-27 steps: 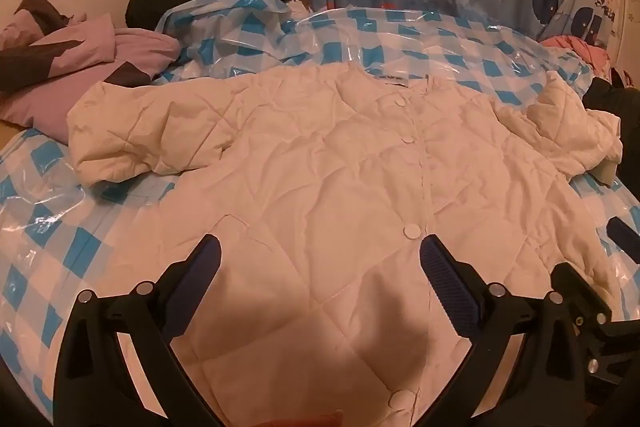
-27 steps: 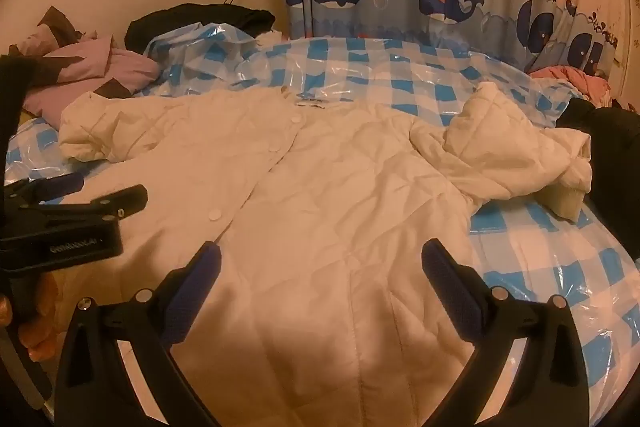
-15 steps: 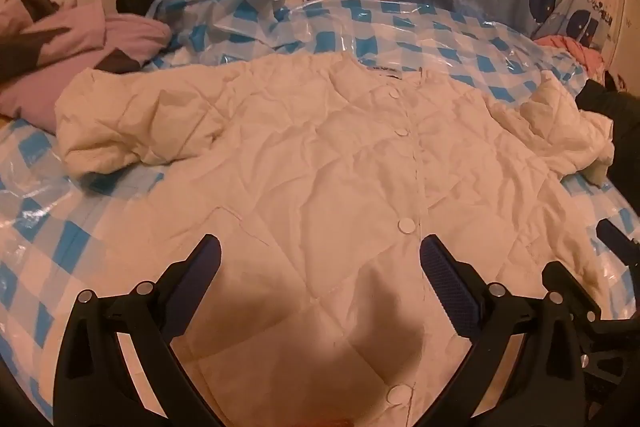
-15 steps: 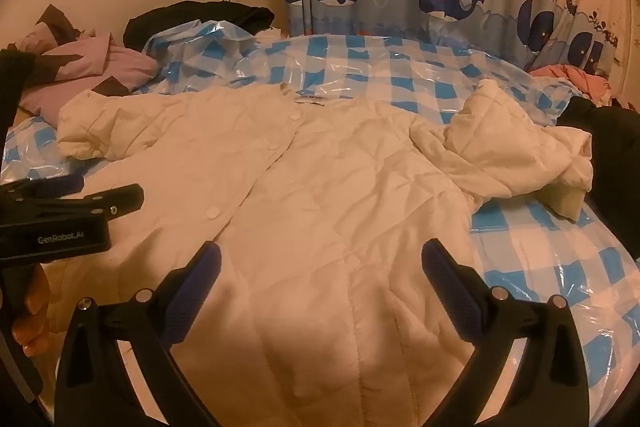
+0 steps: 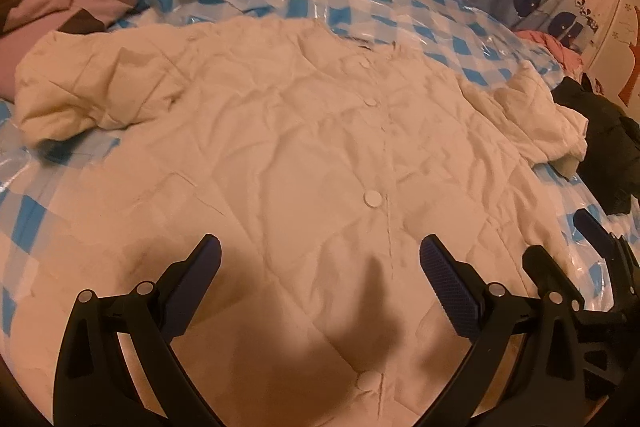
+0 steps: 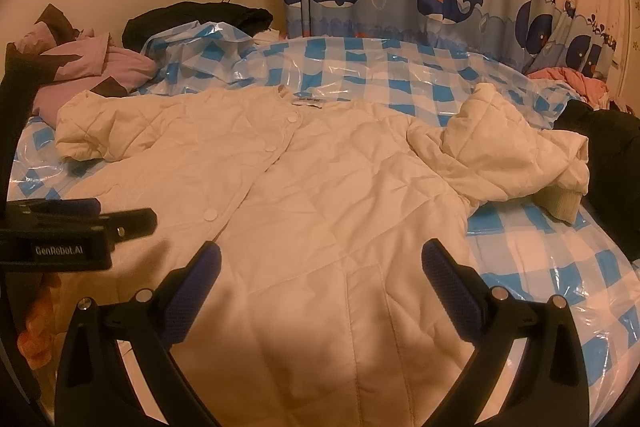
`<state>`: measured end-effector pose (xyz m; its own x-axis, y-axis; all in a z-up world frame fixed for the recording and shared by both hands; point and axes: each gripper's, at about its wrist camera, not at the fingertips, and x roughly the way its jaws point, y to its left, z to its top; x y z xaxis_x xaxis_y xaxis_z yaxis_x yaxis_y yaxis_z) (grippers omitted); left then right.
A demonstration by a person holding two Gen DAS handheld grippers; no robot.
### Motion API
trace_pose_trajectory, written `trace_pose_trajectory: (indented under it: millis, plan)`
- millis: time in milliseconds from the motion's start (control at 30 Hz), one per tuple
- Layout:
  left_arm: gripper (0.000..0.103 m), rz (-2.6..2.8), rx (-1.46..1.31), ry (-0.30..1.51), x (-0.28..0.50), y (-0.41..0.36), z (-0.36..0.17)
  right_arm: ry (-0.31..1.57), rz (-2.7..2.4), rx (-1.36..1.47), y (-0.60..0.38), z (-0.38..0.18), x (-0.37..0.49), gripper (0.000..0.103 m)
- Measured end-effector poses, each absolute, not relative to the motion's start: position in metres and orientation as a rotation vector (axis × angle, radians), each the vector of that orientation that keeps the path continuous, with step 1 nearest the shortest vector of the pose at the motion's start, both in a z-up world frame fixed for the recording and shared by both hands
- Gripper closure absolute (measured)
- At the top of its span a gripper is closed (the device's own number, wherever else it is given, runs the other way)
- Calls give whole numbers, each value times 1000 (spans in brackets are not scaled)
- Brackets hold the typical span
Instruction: Fold large clothes
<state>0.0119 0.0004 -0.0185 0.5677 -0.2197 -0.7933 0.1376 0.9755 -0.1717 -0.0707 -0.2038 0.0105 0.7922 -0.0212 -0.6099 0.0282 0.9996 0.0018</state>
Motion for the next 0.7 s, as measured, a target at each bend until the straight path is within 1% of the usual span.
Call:
trace_pose_trajectory:
  millis: [100, 200, 333, 533, 700]
  plan:
    - [7, -213, -128, 939, 13, 3, -19, 657, -27, 9, -205, 11, -71, 6]
    - [7, -219, -138, 833, 9, 5, -8, 656, -26, 11, -204, 11, -71, 6]
    - [7, -145, -109, 760, 4, 6, 1, 652, -26, 7, -204, 13, -73, 6]
    - [7, -132, -151, 780, 10, 14, 1, 653, -26, 5, -203, 14, -74, 6]
    - [7, -81, -124, 761, 10, 24, 1, 654, -25, 4, -203, 14, -74, 6]
